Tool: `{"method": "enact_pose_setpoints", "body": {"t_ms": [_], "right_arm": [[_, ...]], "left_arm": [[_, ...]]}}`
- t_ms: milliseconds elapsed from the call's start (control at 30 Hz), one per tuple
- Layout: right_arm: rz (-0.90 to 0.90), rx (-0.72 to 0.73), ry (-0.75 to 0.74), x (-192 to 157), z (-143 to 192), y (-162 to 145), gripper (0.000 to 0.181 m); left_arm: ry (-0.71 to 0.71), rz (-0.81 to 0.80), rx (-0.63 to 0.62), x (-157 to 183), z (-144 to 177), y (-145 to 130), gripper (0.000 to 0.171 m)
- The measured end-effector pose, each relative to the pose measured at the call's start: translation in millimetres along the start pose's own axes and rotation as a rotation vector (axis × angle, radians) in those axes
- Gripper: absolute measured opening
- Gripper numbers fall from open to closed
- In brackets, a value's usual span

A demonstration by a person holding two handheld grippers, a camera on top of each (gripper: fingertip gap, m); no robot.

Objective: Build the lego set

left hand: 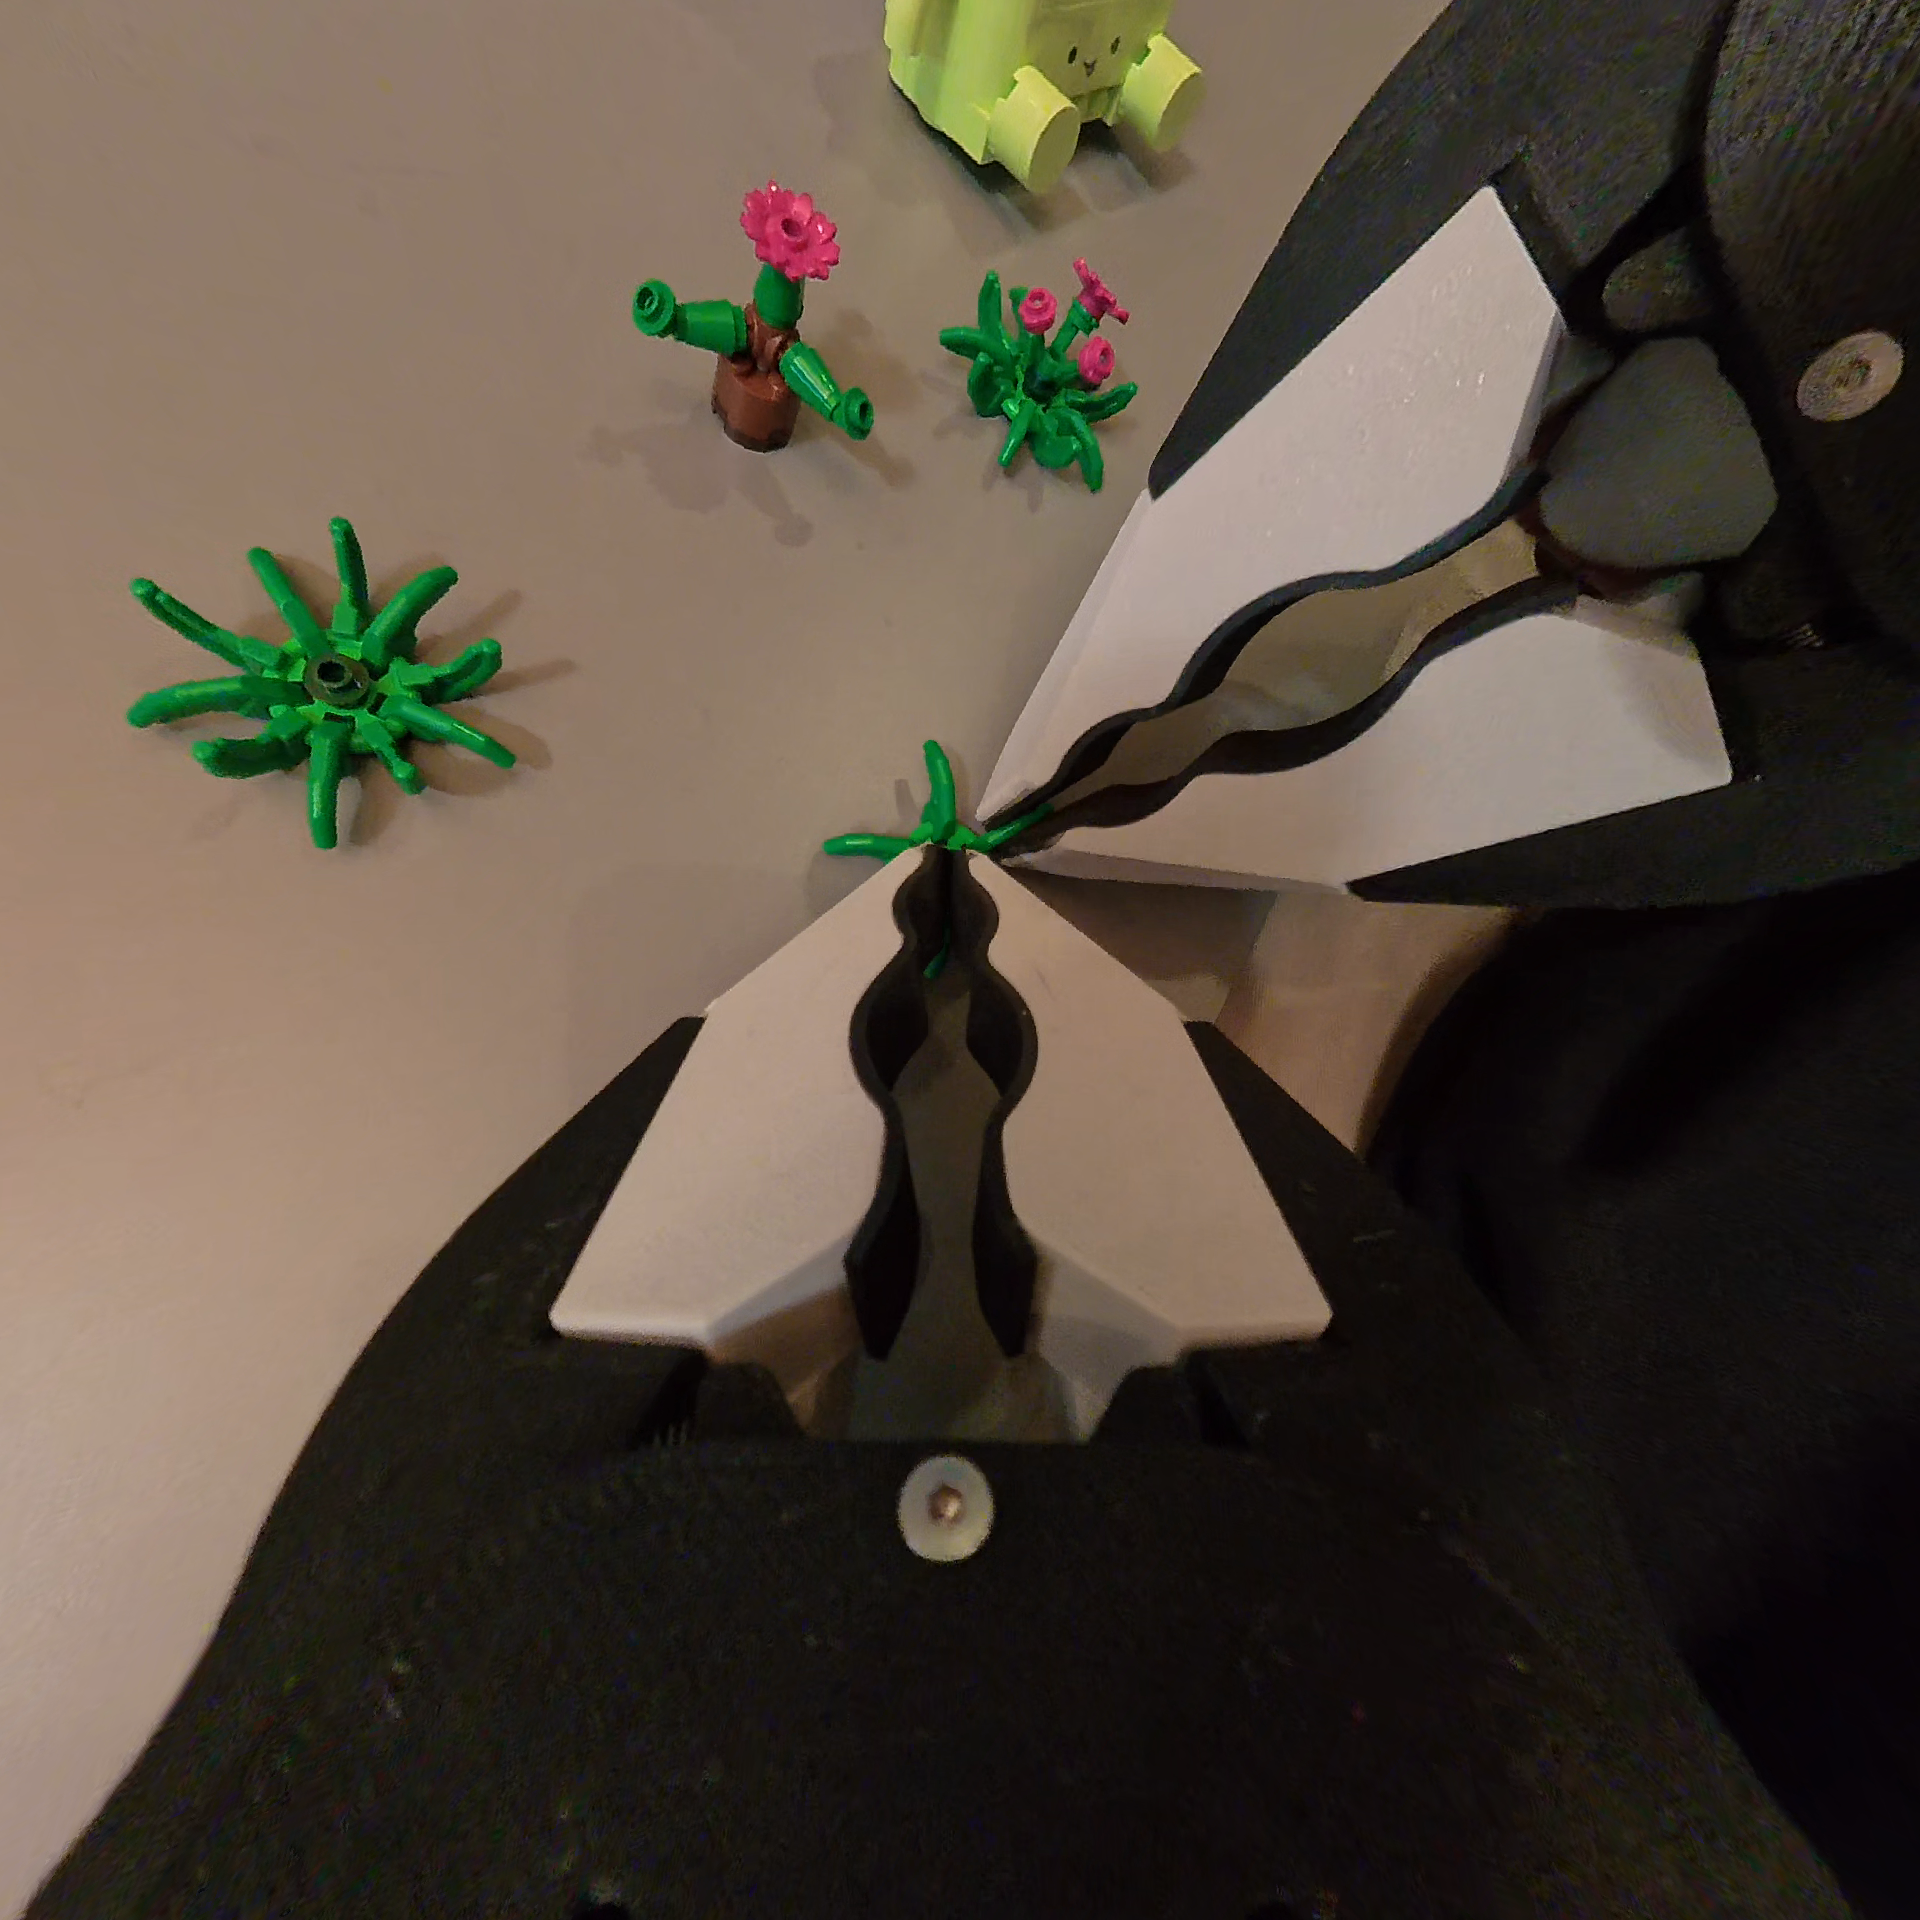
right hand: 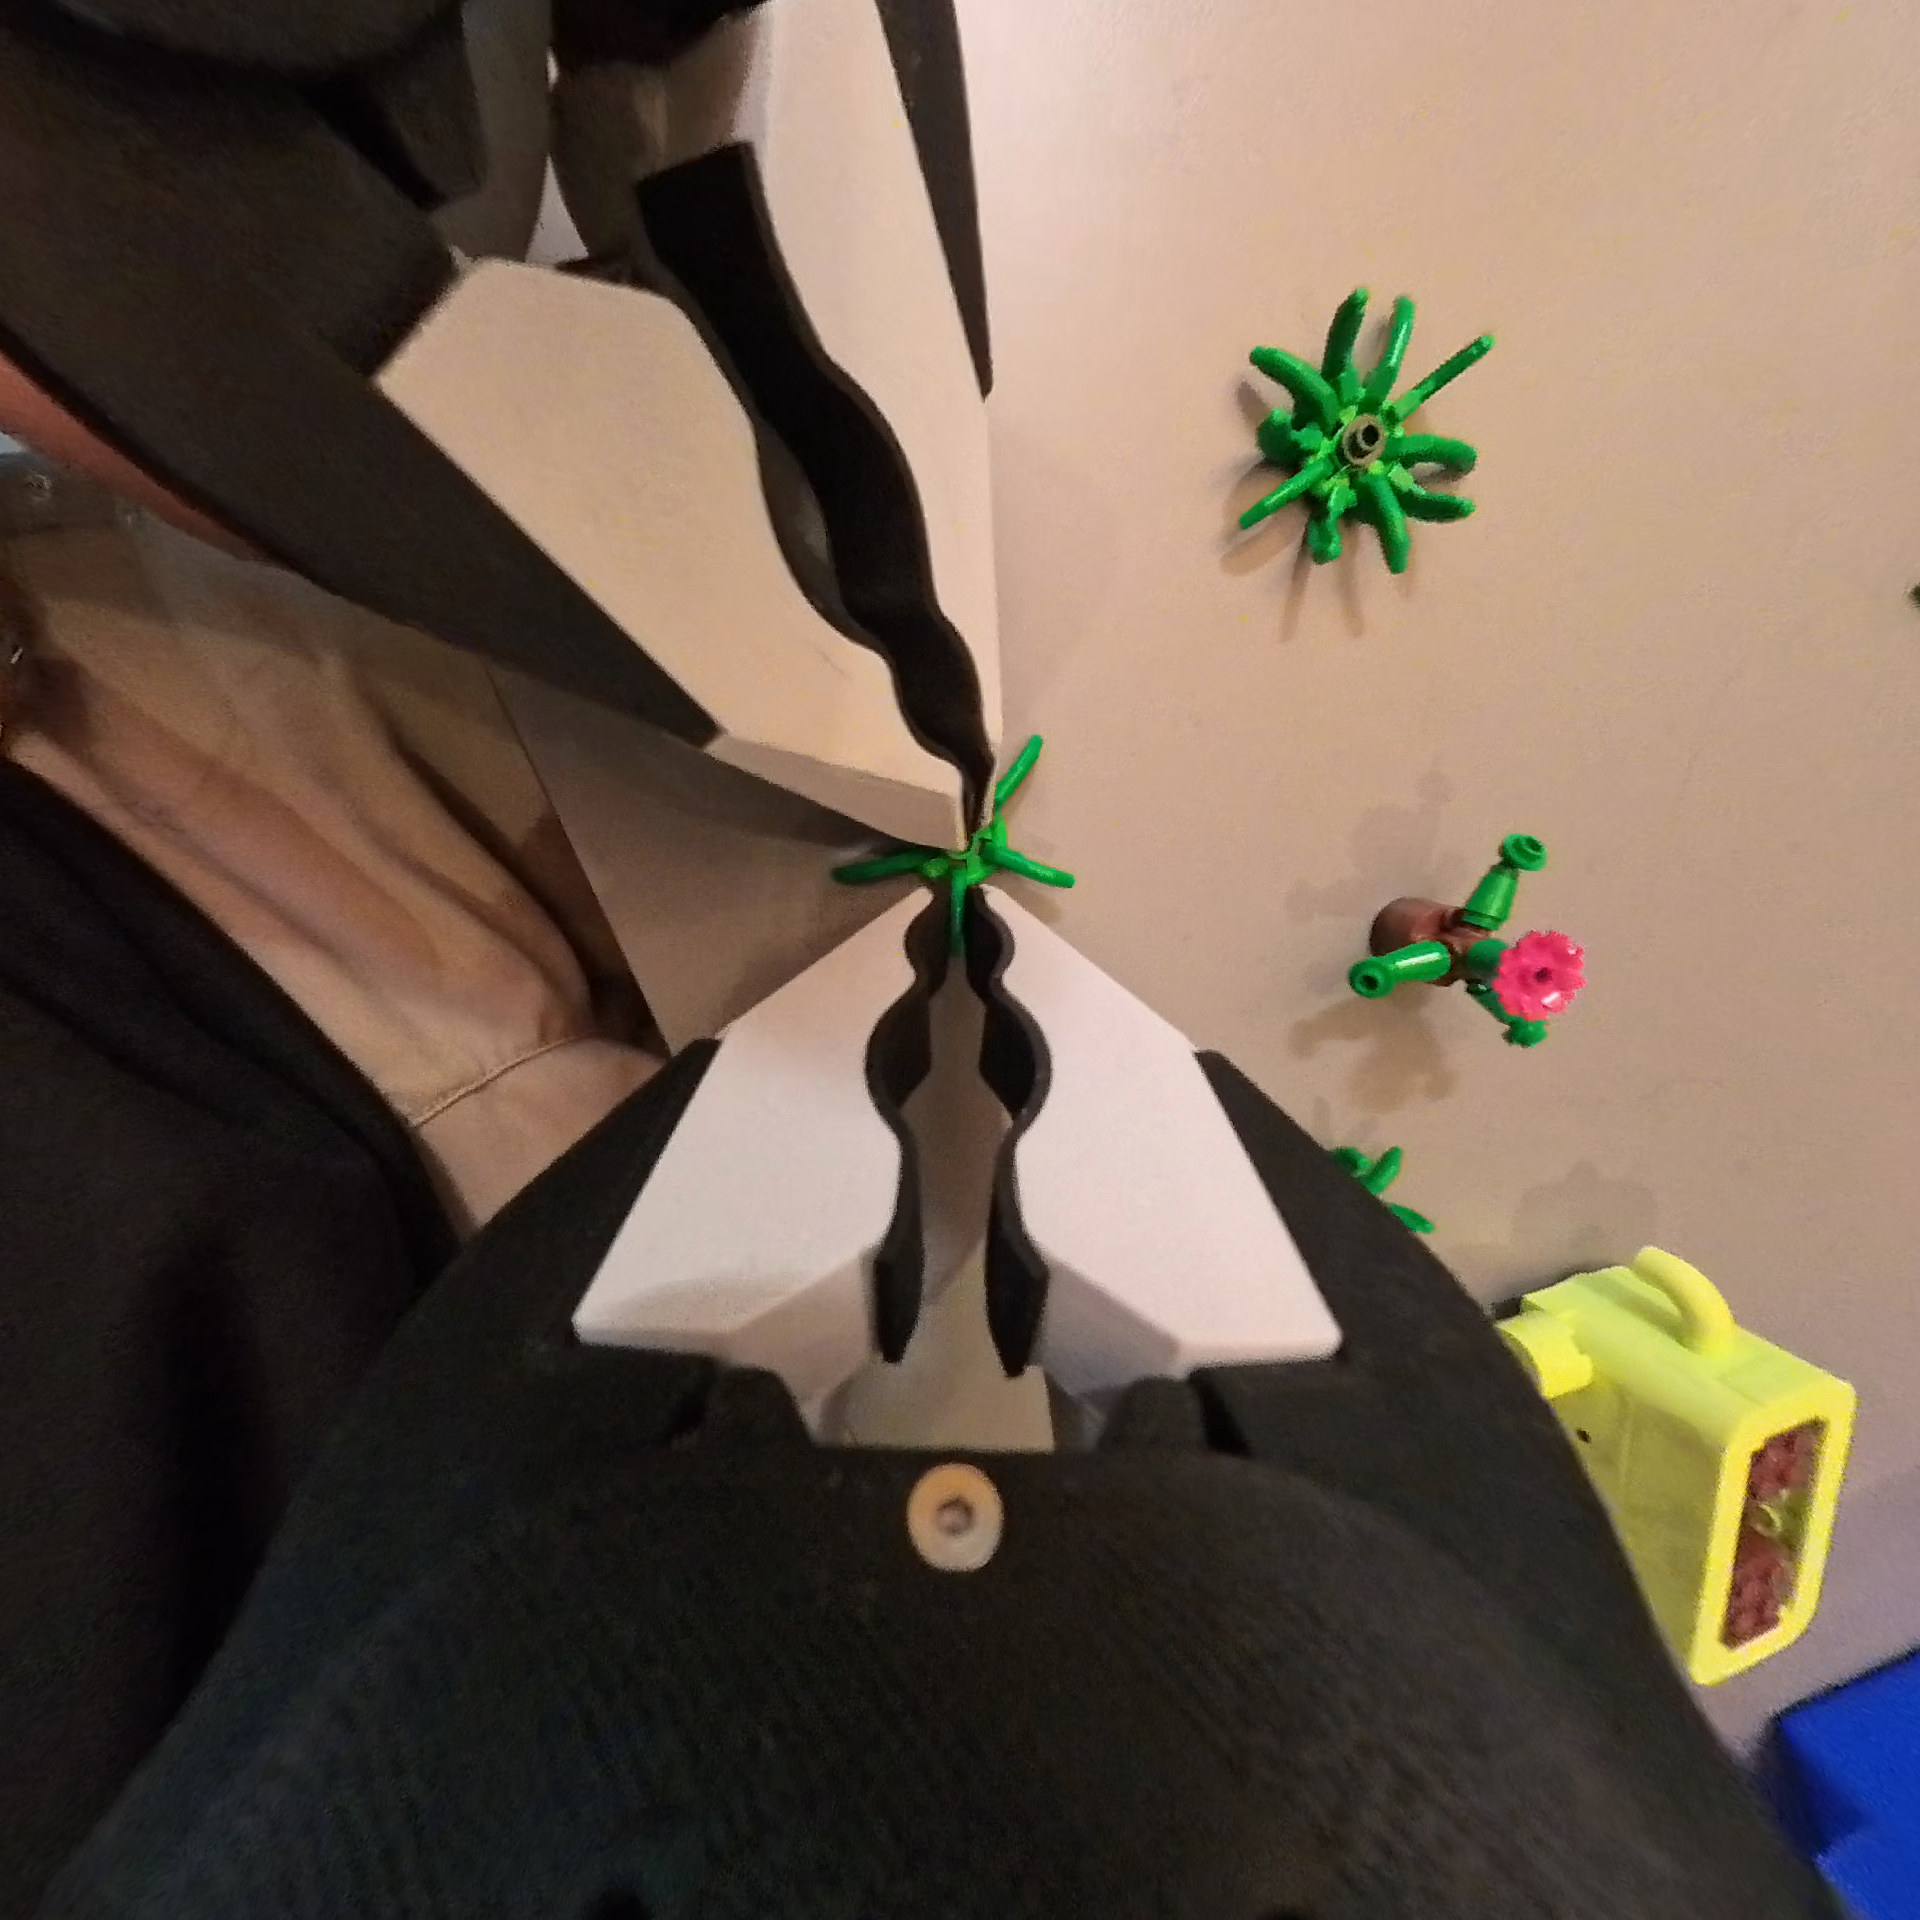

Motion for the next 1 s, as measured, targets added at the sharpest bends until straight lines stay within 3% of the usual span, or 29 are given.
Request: {"method": "enact_pose_setpoints", "body": {"t_ms": [467,667,900,1000], "right_arm": [[-0.023,0.014,0.032,4,-2,-2,0.0],[-0.02,0.202,0.006,1,-3,-20,0.001],[-0.032,0.282,0.012,1,-3,-33,0.001],[-0.007,0.377,0.012,5,5,-40,0.014]], "left_arm": [[-0.013,0.027,-0.009,-1,0,0,0.004],[-0.046,0.051,-0.009,-4,-1,-1,0.004],[-0.08,0.065,-0.003,-7,-1,-3,0.004],[-0.097,0.062,0.027,-9,-1,-5,0.003]]}}
Point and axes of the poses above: each gripper's, where its closed fingertips meet, z back along the fingers, y out of its top, x = y × z across the jaws, the point moved 10 cm from there along z, back along the fingers, and after that the axes turned 15 degrees about y, right-handed, at the moved point
